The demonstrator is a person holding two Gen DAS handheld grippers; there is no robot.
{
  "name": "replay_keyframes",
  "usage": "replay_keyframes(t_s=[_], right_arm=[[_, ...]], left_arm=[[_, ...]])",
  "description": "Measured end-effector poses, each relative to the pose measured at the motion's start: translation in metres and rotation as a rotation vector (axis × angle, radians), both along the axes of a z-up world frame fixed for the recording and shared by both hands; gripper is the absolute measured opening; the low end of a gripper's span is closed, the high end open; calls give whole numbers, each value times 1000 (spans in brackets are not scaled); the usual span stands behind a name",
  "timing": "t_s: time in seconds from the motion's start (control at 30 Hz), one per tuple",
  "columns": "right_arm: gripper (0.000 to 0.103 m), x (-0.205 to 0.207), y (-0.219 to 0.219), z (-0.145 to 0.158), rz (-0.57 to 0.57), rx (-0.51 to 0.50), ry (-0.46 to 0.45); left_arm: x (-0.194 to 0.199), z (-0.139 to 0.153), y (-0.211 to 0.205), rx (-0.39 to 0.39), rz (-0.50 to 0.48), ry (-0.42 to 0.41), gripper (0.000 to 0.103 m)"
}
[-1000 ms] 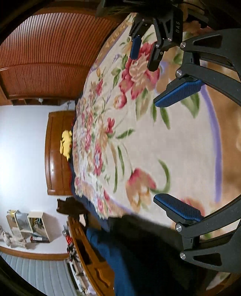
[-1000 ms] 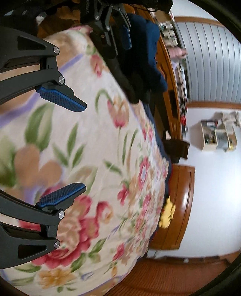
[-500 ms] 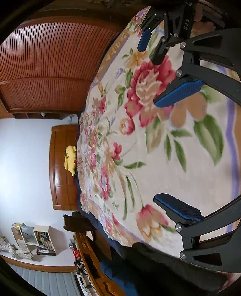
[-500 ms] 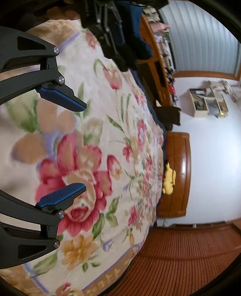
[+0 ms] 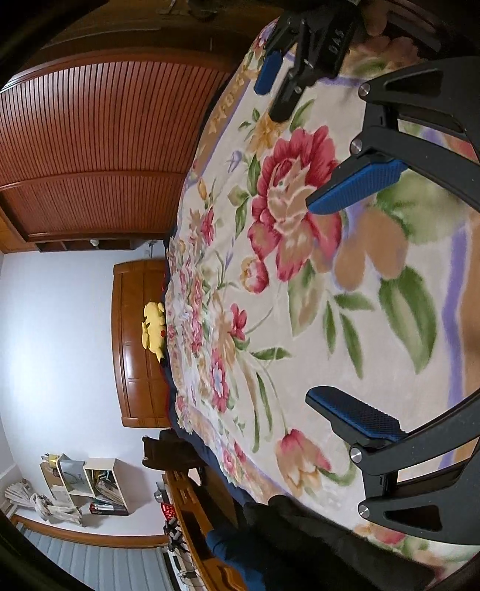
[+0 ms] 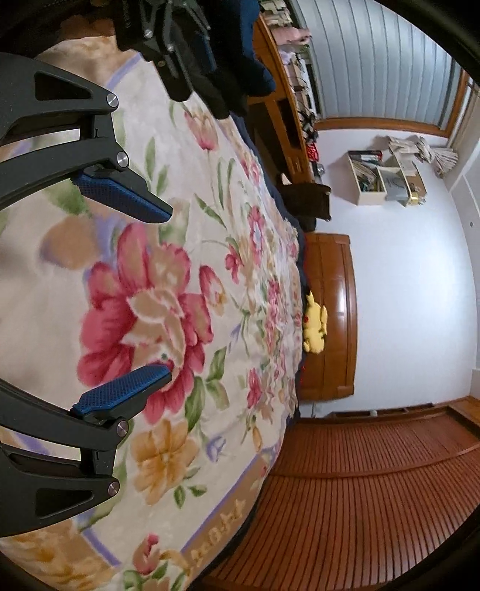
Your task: Fold large clothes
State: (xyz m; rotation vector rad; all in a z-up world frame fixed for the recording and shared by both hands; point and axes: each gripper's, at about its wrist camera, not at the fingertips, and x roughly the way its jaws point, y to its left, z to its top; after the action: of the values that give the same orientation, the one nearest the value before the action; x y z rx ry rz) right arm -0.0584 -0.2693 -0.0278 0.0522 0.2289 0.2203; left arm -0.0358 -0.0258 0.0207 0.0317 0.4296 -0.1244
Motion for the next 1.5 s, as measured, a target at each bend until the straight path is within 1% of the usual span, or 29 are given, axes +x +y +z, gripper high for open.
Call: replay_keyframes(t_s=[0.13, 0.23, 0.6, 1.5], right_arm=[[81, -4, -6, 3, -20, 9, -19], [81, -6, -6, 1, -28, 0, -24], [81, -3, -2, -2, -23, -33, -42], [81, 2, -5, -5, -3, -30, -49]], left_arm=[[2, -3, 1, -19, -4, 12, 95], [2, -5, 0, -12, -1, 12, 95], [1, -9, 1, -12, 14, 7, 95], [-1, -8, 3, -10, 15, 3, 95]])
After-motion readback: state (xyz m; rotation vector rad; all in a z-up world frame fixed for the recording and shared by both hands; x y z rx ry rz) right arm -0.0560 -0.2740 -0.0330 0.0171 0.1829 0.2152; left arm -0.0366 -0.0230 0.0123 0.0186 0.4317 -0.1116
